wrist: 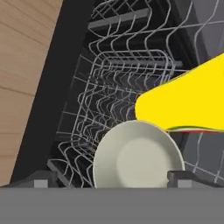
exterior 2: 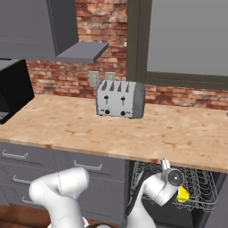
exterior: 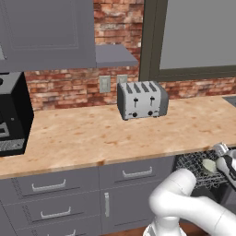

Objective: Pick up the cup and bowl from the counter, place them in the dishwasher, and close the dishwasher door.

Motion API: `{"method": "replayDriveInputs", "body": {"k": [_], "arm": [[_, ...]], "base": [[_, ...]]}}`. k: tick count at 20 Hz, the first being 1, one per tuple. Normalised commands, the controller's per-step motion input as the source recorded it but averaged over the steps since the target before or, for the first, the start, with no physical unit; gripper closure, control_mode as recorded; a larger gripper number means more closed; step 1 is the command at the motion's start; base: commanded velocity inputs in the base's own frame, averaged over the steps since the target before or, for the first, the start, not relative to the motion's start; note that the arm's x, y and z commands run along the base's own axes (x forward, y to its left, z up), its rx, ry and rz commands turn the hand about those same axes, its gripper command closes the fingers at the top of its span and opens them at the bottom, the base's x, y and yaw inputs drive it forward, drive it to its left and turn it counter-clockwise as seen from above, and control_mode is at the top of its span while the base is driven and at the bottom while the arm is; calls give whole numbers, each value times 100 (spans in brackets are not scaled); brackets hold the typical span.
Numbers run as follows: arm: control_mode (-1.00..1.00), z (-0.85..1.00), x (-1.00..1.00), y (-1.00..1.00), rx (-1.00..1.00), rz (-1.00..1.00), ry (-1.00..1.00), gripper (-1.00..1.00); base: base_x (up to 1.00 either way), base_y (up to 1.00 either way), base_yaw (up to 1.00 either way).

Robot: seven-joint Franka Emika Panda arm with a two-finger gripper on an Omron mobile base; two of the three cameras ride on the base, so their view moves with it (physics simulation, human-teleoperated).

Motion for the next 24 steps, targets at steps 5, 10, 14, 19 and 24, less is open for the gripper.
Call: {"method": "replayDriveInputs", "body": {"k": [5,10,14,19,24], "arm": [[-100,6,-52,-3,4,0,-4,-100],[-100,0,-50,0,2,0,-5,-100],[-100,0,-64,0,0,0,-7,-100],[-100,0,-49,0,0,0,-8,-100],[-100,-1,-19,17,-3,0,-10,-100]], "base": [[0,0,0],[0,0,0],[0,0,0],[0,0,0],[0,0,0]]}}
